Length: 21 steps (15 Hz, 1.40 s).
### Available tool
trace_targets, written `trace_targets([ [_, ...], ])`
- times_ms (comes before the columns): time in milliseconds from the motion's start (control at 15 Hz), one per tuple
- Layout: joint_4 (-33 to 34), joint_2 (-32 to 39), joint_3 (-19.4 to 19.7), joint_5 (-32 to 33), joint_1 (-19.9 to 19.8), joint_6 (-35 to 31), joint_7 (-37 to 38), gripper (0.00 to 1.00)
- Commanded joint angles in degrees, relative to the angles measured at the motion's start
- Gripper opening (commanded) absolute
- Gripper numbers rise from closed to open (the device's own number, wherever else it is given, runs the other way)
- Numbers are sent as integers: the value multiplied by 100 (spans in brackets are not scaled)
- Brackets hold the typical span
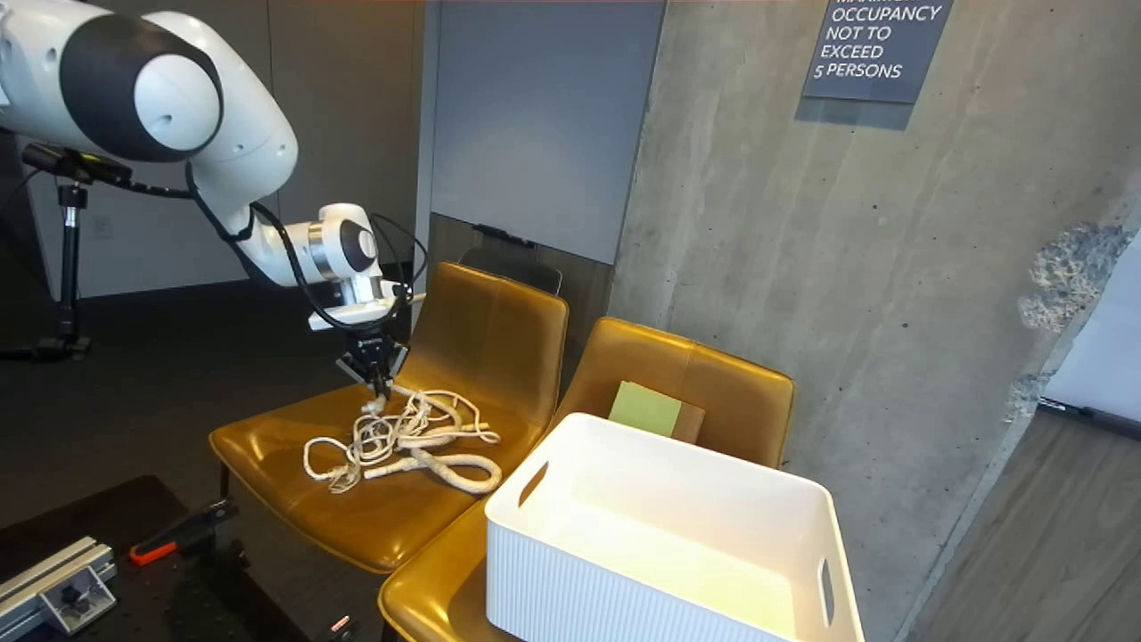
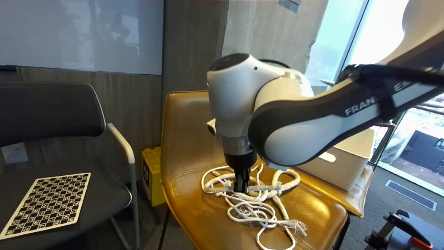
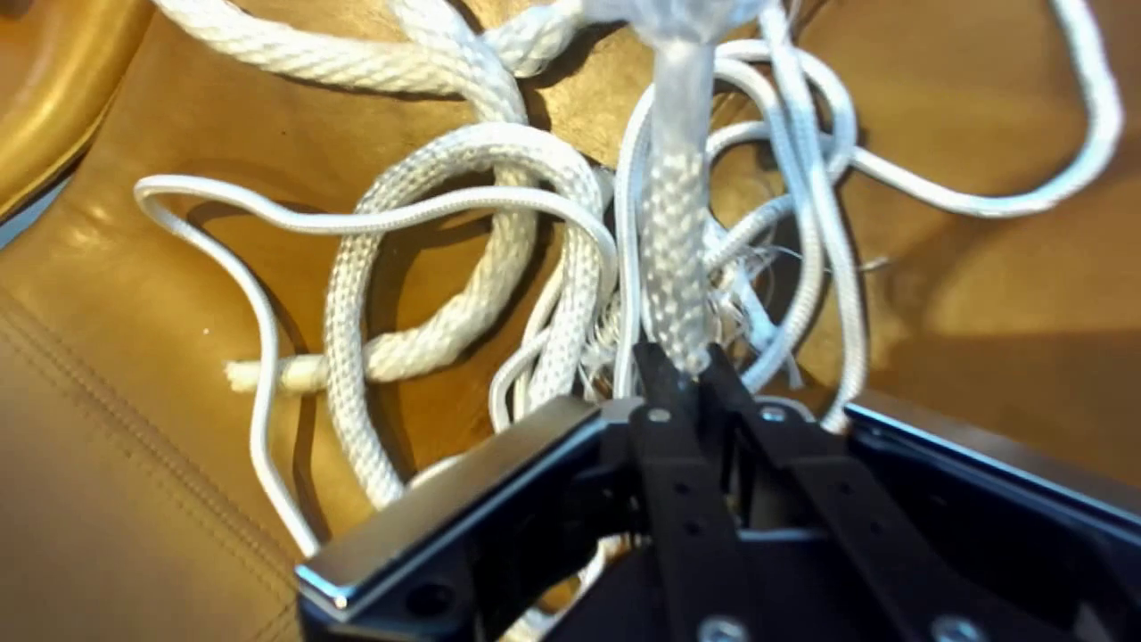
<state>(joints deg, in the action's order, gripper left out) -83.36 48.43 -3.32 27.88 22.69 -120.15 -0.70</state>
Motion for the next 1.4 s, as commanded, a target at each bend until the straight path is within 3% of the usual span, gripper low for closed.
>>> trace_targets([
  [0,-591,-1060,14,166,309,309,233,3],
  [267,-550,-1973,-35,462,462,697,358,3],
  [600,-386,-3077,-306,450,330,932,412,3],
  [1133,495,-4453,-555,-186,-219,1241,756,3],
  [1267,896,-4665,-527,-479,-460,1515,728,3],
  [1333,1063,-4771,-285,-640,-400,1642,724,3],
])
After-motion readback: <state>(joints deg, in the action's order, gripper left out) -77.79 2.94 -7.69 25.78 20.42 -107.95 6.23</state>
